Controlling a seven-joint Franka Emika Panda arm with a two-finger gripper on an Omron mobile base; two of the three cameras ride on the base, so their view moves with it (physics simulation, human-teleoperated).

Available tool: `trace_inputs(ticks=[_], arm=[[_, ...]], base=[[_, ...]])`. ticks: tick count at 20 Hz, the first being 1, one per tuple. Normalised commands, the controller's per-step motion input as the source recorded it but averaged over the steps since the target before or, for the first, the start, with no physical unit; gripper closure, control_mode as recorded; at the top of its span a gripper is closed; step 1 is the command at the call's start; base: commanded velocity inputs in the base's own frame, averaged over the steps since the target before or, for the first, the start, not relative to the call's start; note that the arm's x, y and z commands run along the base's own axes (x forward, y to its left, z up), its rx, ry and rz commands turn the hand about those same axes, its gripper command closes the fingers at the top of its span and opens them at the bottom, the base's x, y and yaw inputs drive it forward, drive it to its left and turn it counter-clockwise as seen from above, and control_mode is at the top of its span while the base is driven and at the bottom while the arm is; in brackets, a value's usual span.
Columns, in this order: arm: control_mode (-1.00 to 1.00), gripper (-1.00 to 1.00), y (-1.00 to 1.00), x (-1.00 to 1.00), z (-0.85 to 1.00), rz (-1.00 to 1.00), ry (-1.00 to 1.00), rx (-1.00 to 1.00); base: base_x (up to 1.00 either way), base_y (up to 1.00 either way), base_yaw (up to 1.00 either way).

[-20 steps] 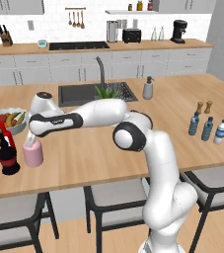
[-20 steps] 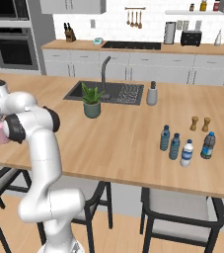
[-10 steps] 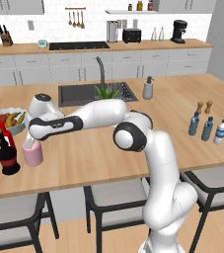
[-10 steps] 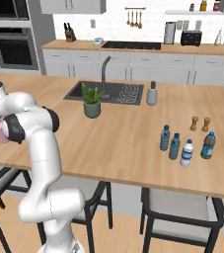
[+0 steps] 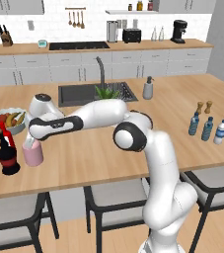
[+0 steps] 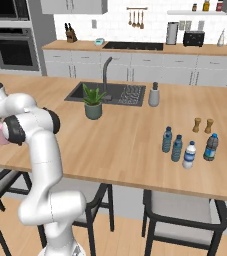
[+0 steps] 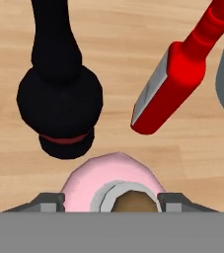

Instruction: Move the plastic bottles in the middle to the plastics group, and the glass bottles in the middle to the glass group.

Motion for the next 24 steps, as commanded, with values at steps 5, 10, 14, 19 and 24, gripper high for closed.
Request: trace_inputs(ticks=[5, 10, 14, 19, 24], arm=[[-1.00, -1.00, 0.00, 0.00, 0.12, 0.00, 0.00, 0.00], [-1.00, -1.00, 0.00, 0.00, 0.36, 0.00, 0.00, 0.00], [-1.00, -1.00, -0.33, -0.17, 0.40, -0.04, 0.00, 0.00], [-1.00, -1.00, -0.91, -0.53, 0.06, -0.10, 0.00, 0.00], [-1.00, -1.00, -1.00, -0.81, -0.21, -0.13, 0.00, 0.04]], base=[[0.00, 0.00, 0.00], [0.00, 0.00, 0.00], [0.00, 0.00, 0.00], [0.00, 0.00, 0.00], [0.00, 0.00, 0.00]])
